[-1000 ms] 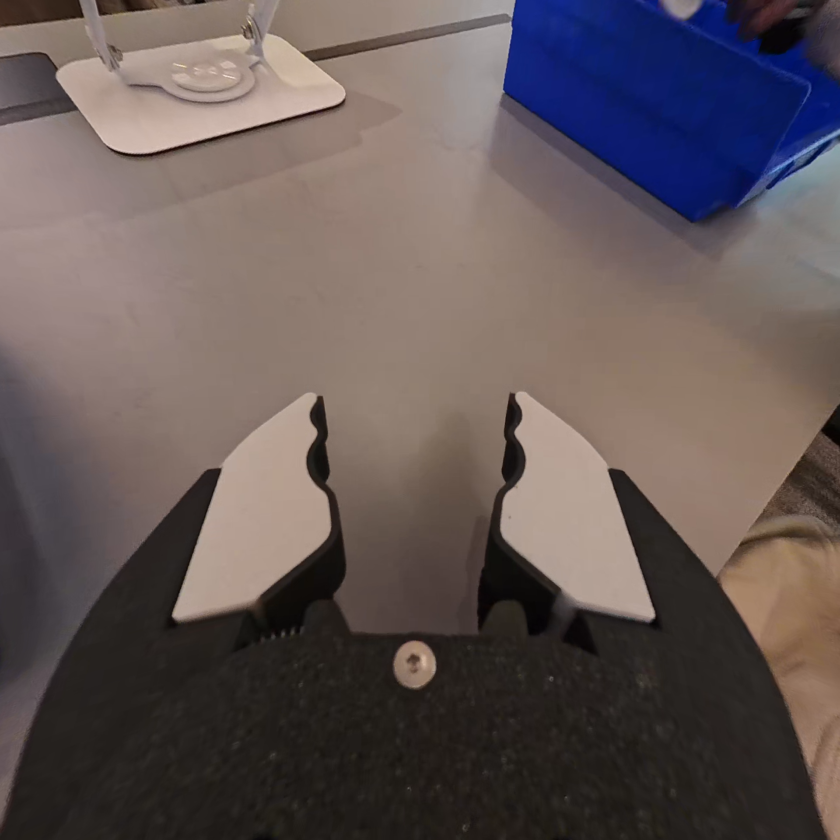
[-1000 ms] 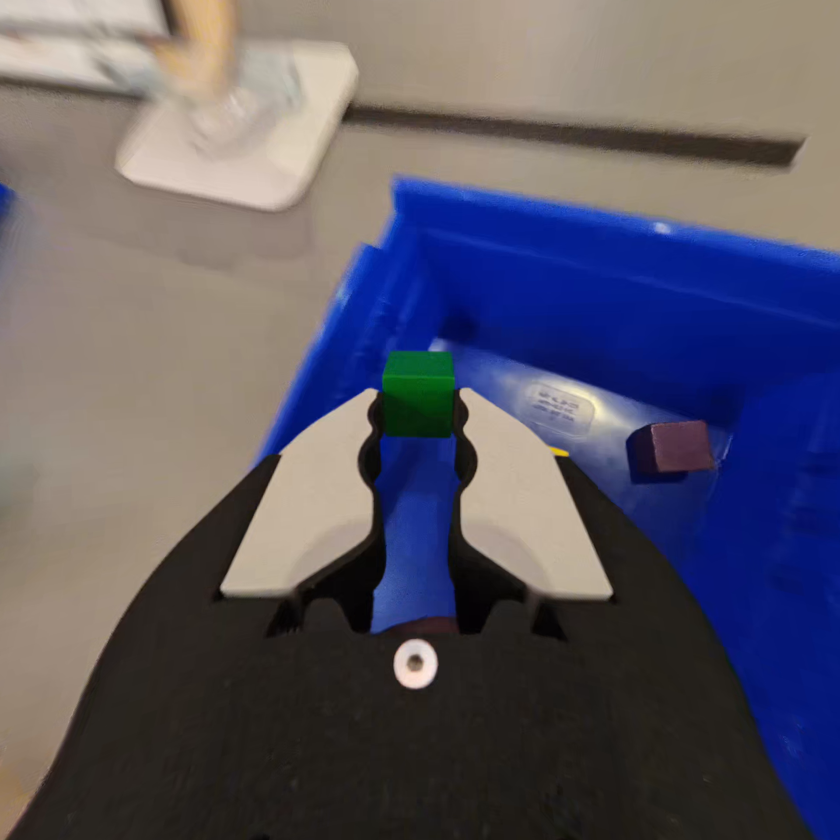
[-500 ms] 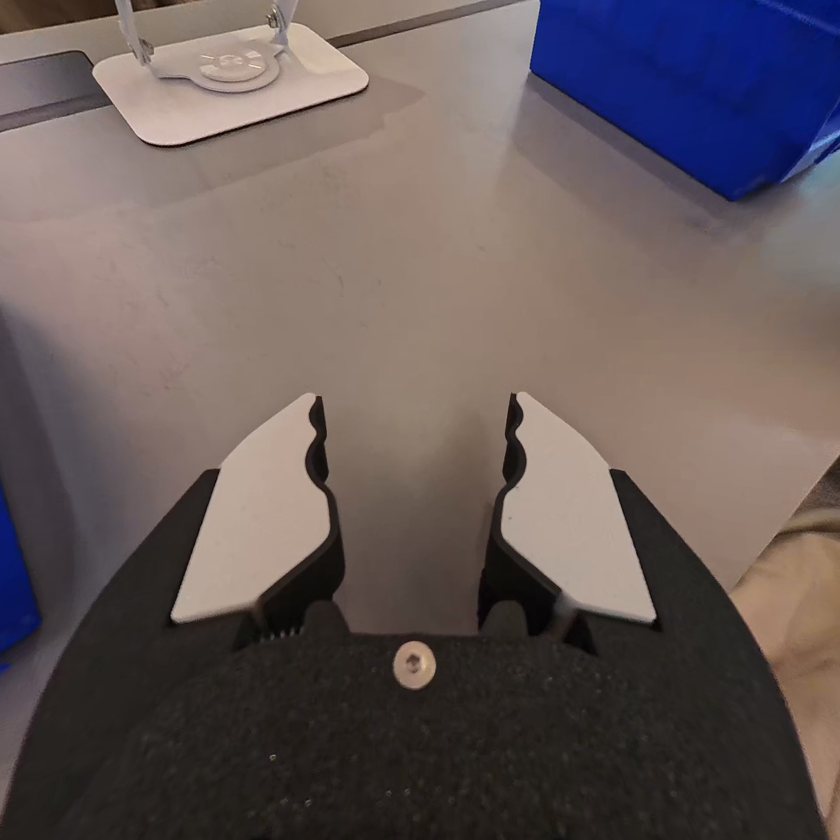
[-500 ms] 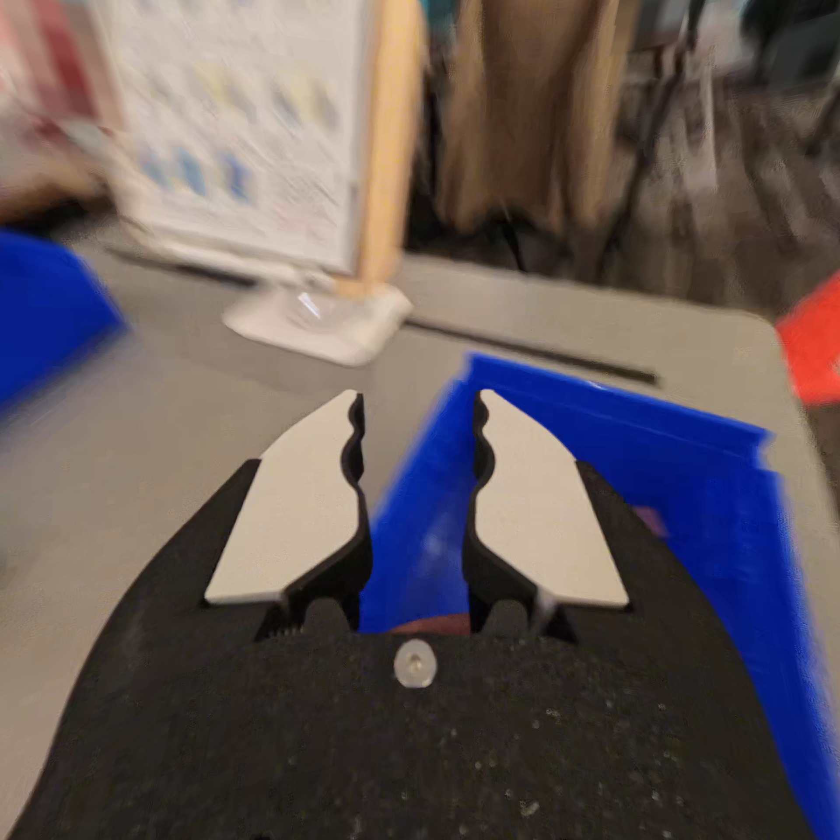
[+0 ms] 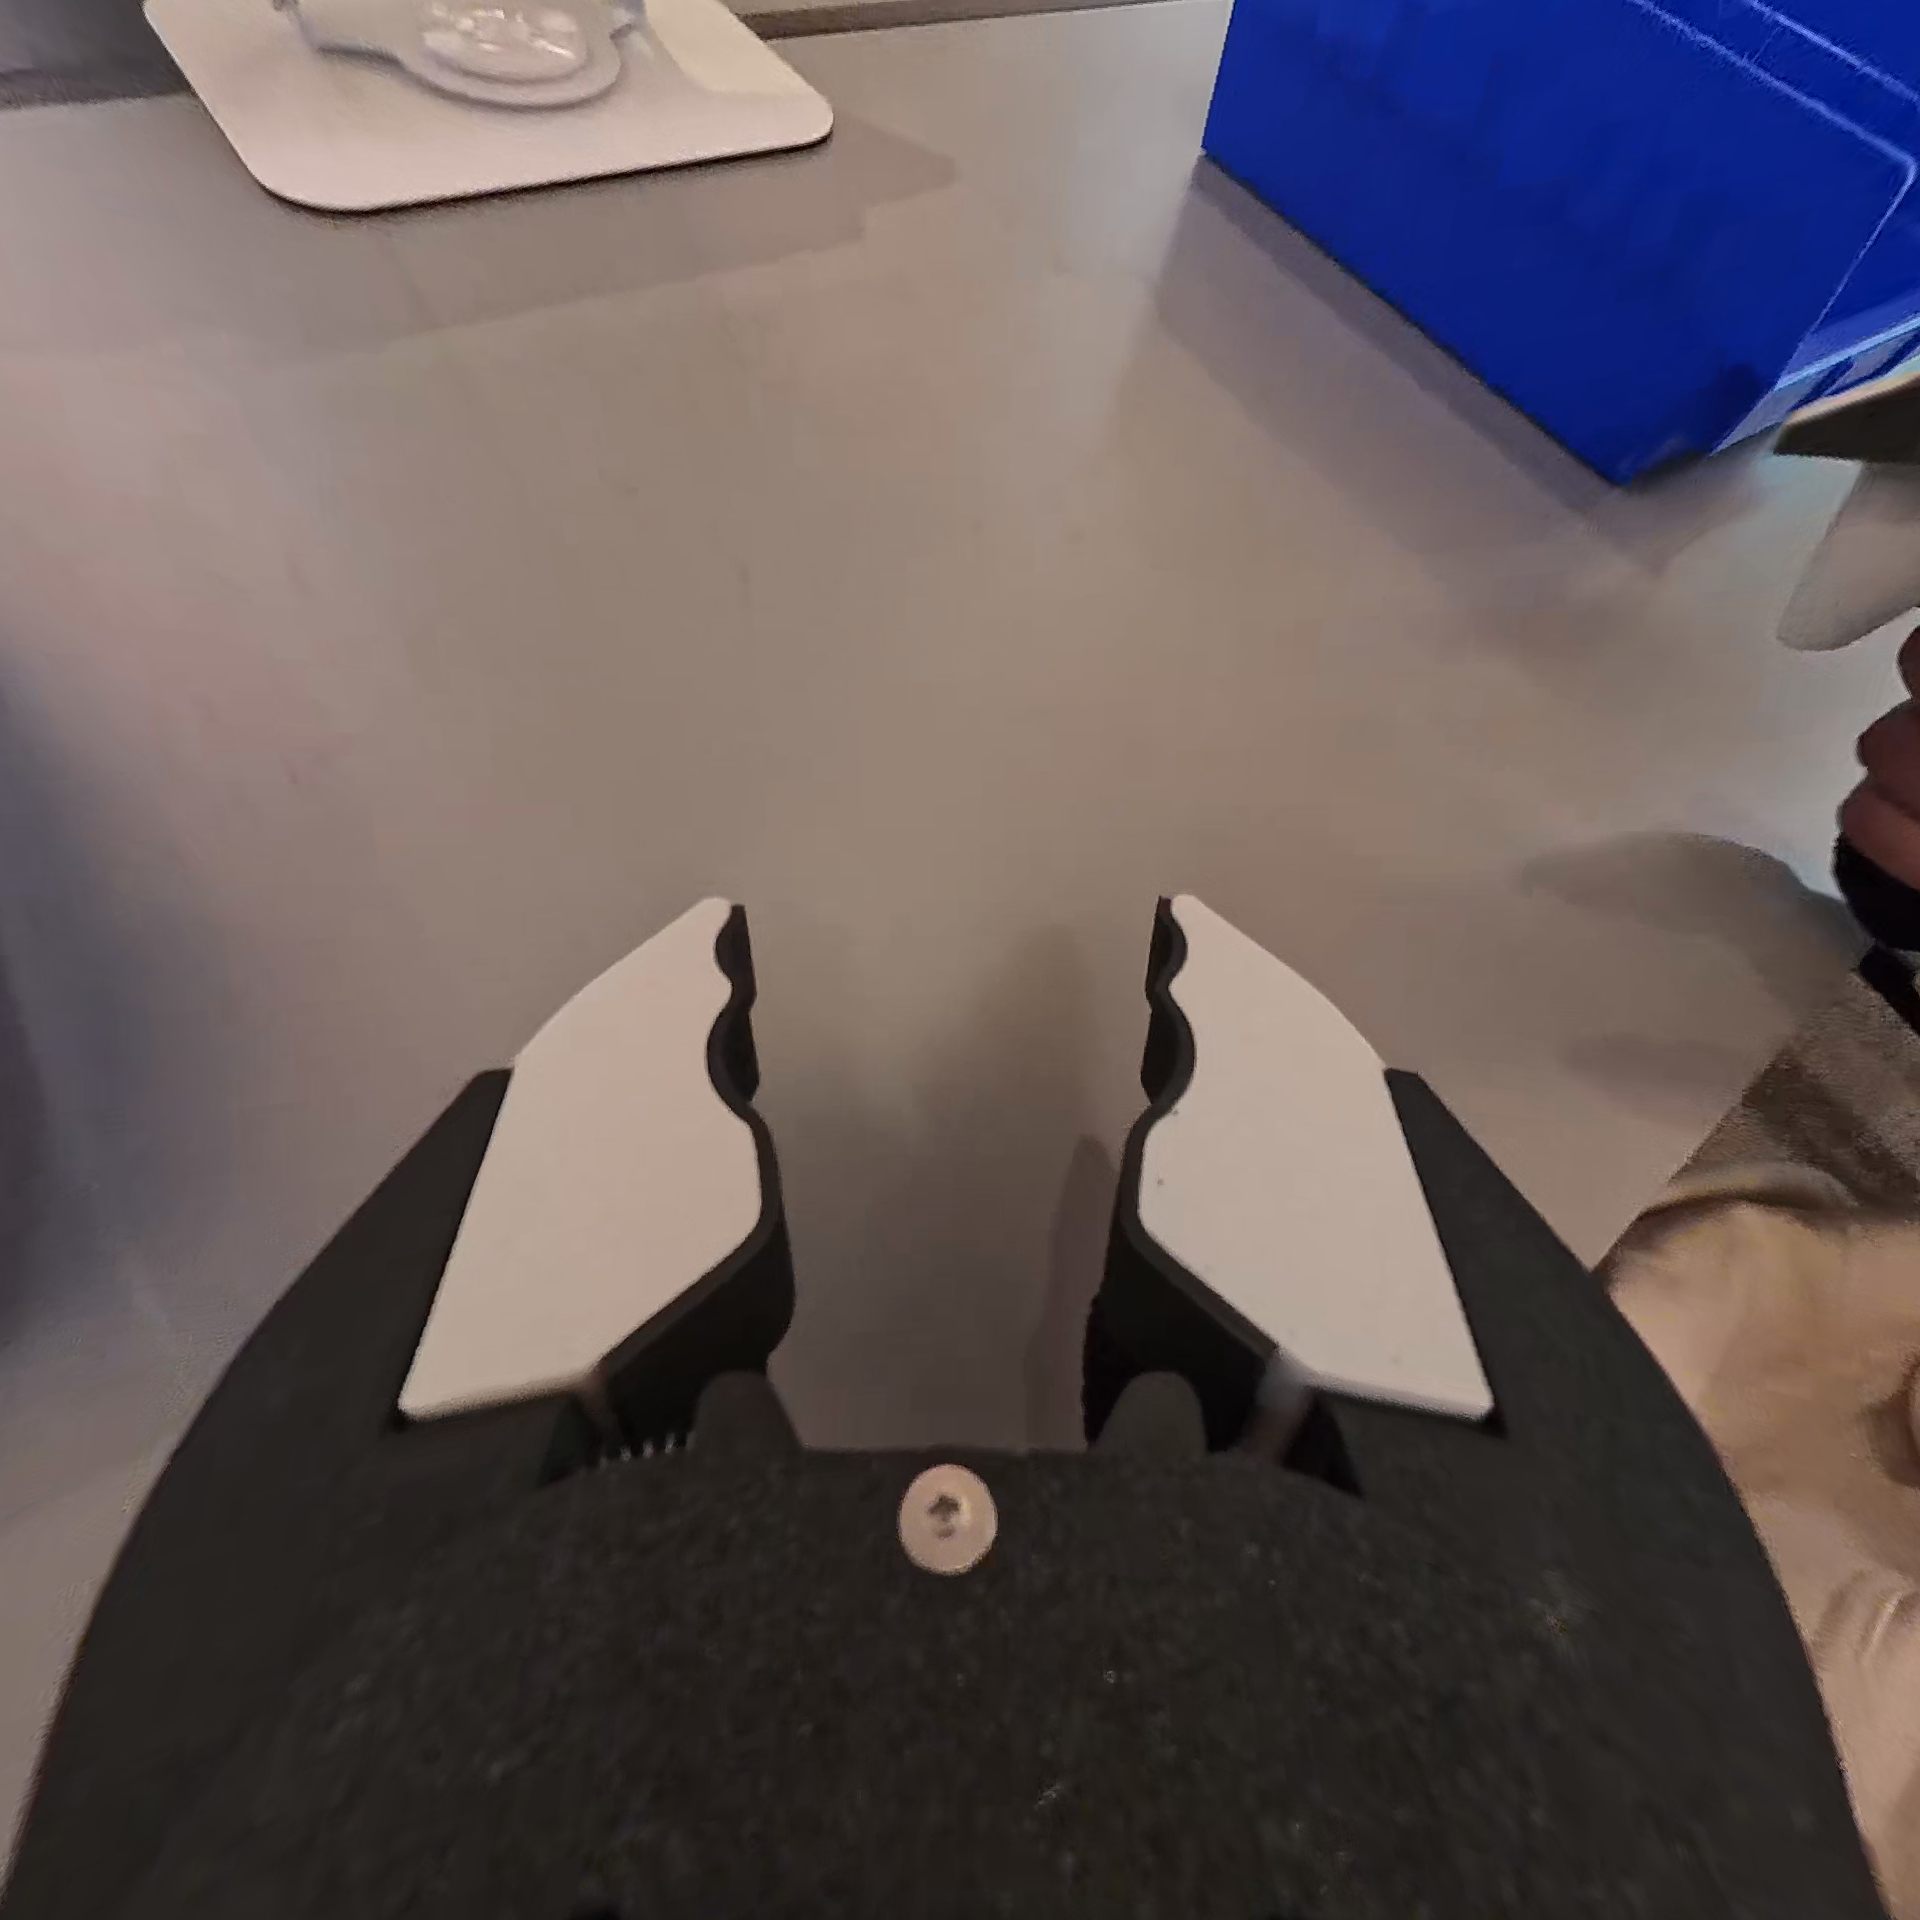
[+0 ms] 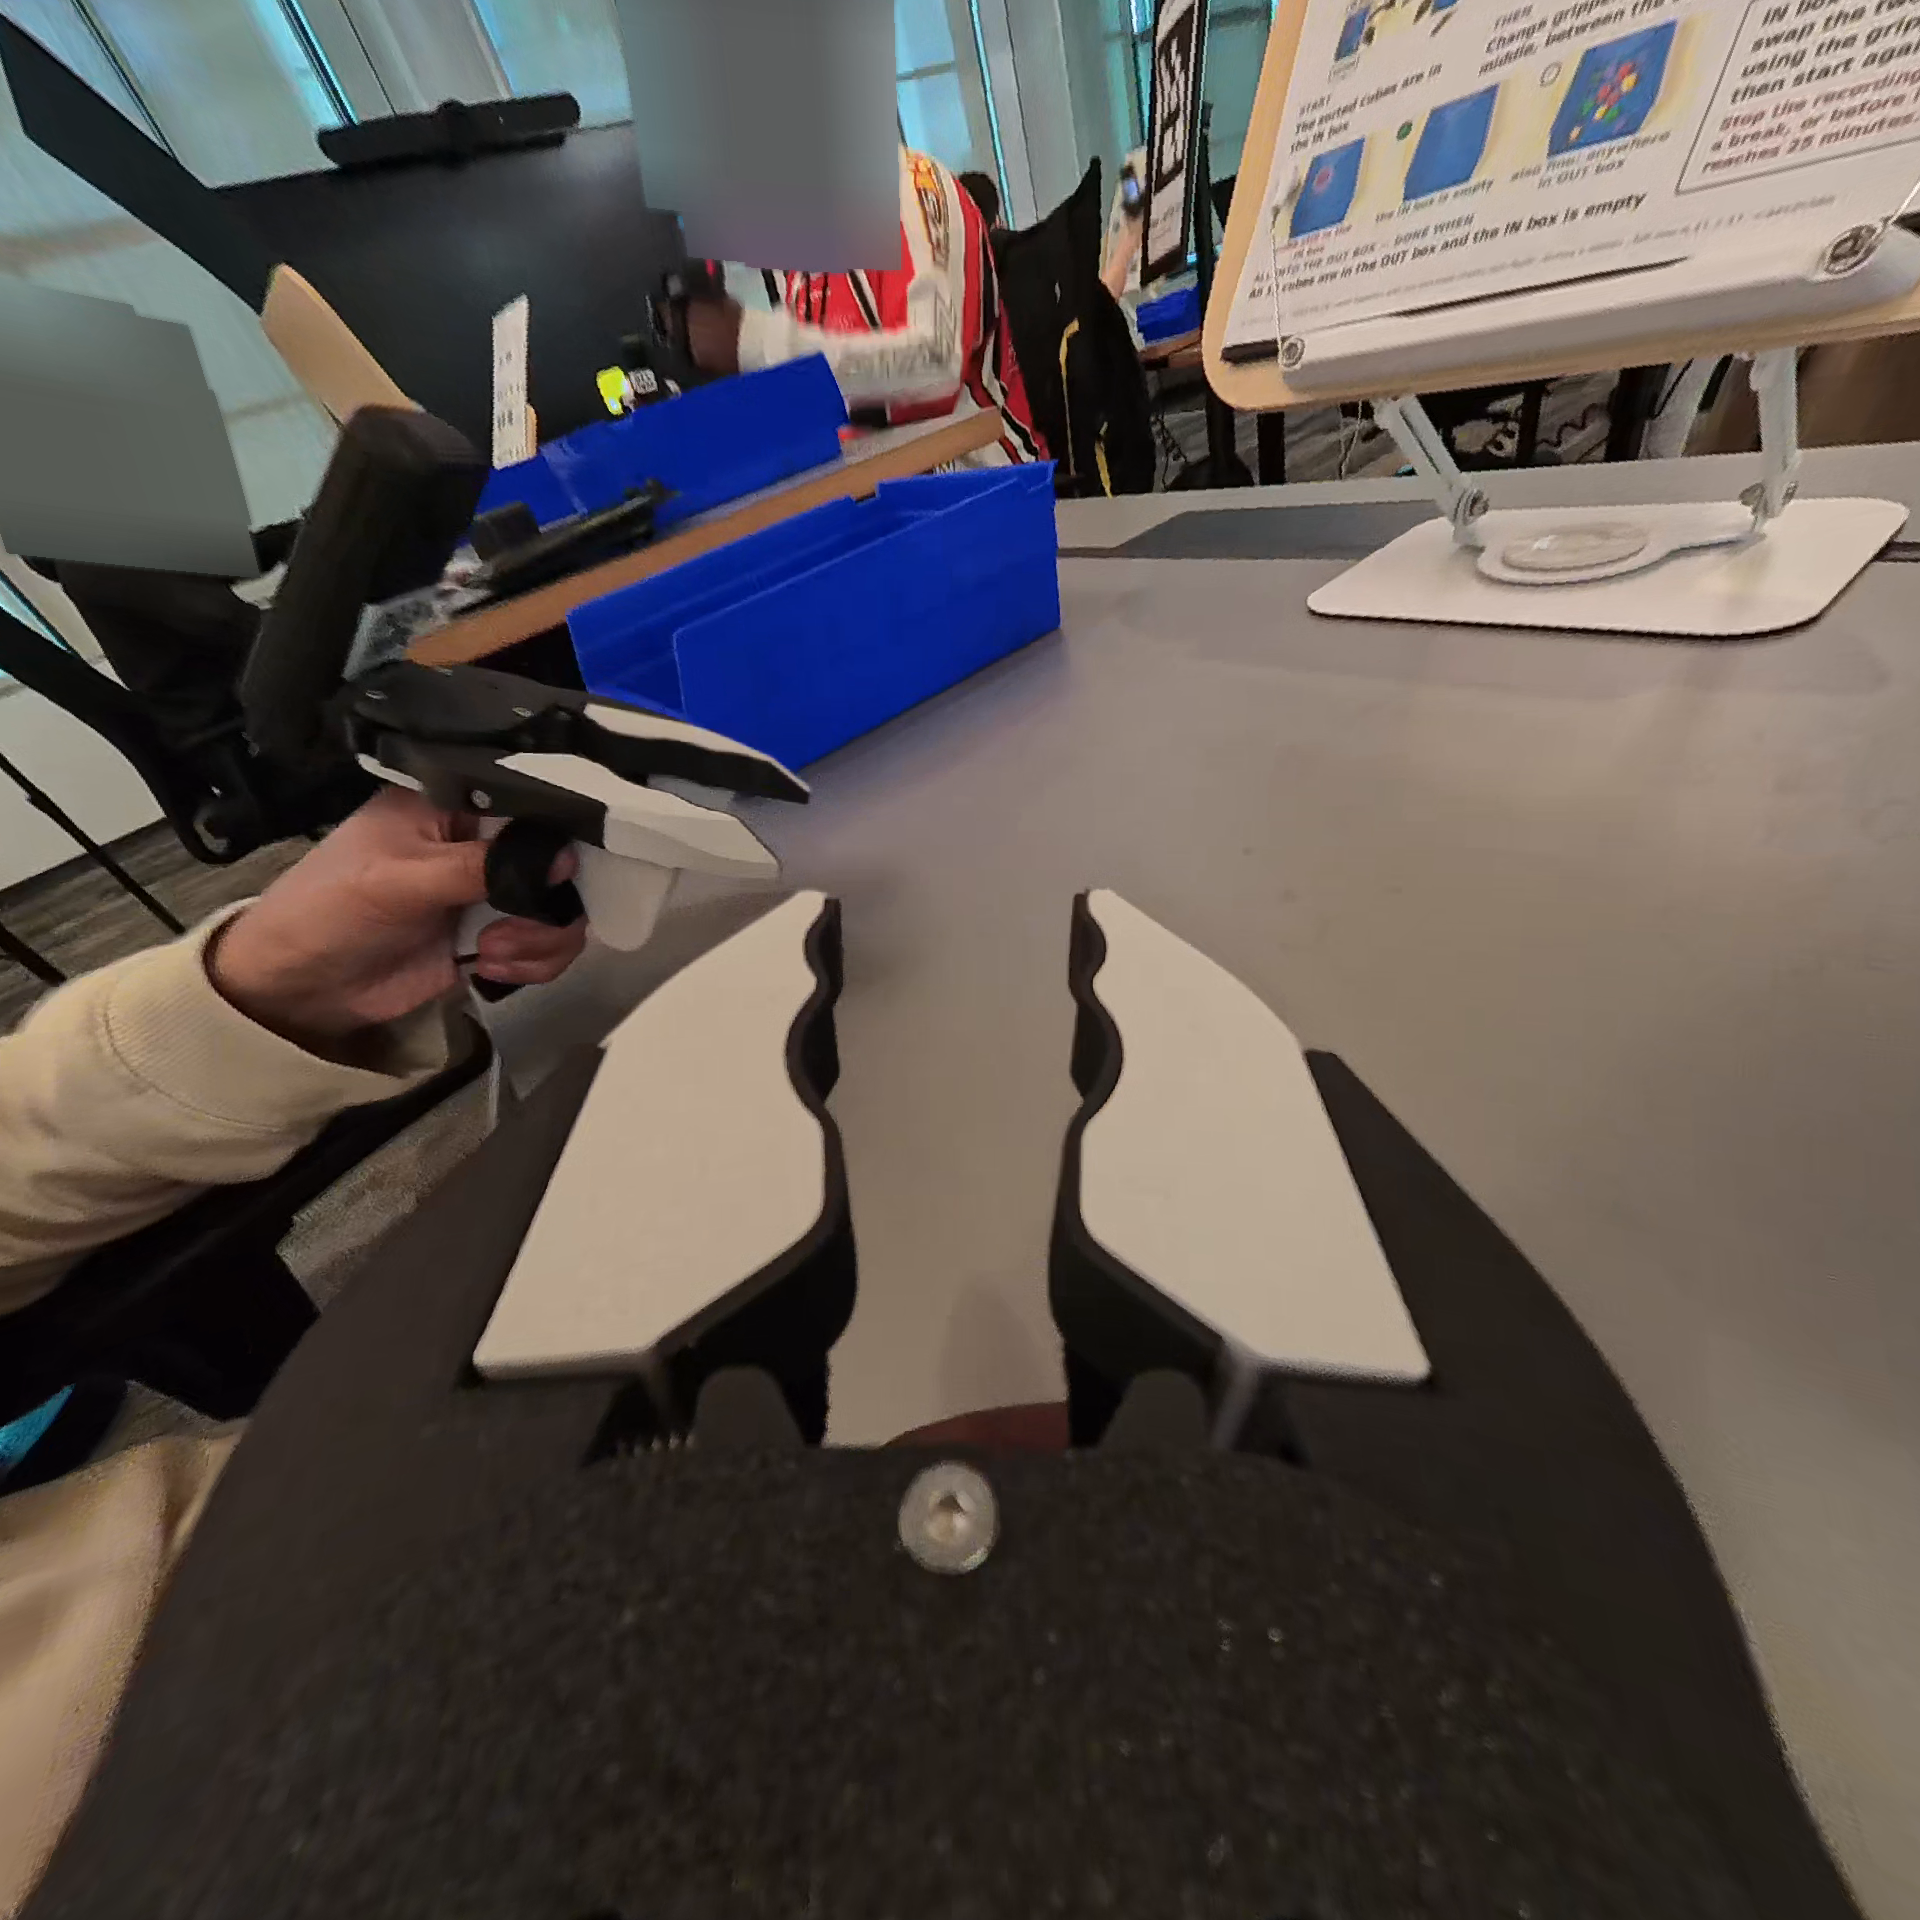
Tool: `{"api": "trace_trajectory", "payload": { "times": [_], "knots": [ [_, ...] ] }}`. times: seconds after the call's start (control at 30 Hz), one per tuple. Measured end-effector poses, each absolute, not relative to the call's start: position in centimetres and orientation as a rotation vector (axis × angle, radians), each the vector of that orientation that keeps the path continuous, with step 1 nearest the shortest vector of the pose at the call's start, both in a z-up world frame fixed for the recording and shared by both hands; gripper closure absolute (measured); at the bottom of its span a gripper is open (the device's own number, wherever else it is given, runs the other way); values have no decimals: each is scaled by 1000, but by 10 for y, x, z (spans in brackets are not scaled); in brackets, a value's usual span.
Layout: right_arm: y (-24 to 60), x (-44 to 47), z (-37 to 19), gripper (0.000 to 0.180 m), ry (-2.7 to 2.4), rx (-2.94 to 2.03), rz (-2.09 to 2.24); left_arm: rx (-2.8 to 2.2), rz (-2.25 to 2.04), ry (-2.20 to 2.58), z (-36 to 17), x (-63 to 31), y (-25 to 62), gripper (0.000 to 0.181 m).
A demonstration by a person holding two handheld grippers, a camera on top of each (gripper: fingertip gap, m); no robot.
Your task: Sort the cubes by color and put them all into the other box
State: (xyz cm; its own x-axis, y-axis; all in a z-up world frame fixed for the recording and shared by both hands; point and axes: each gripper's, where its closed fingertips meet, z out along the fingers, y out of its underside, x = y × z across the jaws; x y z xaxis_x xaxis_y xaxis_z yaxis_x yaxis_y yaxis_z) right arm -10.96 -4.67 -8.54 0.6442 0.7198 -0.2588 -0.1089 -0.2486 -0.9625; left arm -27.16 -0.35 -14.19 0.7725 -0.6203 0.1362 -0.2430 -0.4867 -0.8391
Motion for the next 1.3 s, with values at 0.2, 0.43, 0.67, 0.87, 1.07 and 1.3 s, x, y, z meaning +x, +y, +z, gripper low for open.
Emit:
{"api": "trace_trajectory", "payload": {
  "times": [0.2,0.43,0.67,0.87,1.07,1.3],
  "knots": [
    [-44,-112,-92,137,-522,-1679,848,-2060,-552,553,-125,-302,-15,112],
    [-50,-123,-91,137,-612,-1657,771,-2072,-479,260,-46,-443,49,113],
    [-41,-132,-93,138,-624,-1684,788,-2234,-379,391,-75,-483,210,118],
    [-27,-117,-84,140,-585,-1681,708,-2439,-283,594,-153,-473,284,118],
    [-19,-111,-90,142,-528,-1718,758,-2548,-501,233,-177,-469,304,125],
    [-23,-119,-104,143,-553,-1760,818,-2631,-491,175,-178,-472,293,158]
  ]
}}
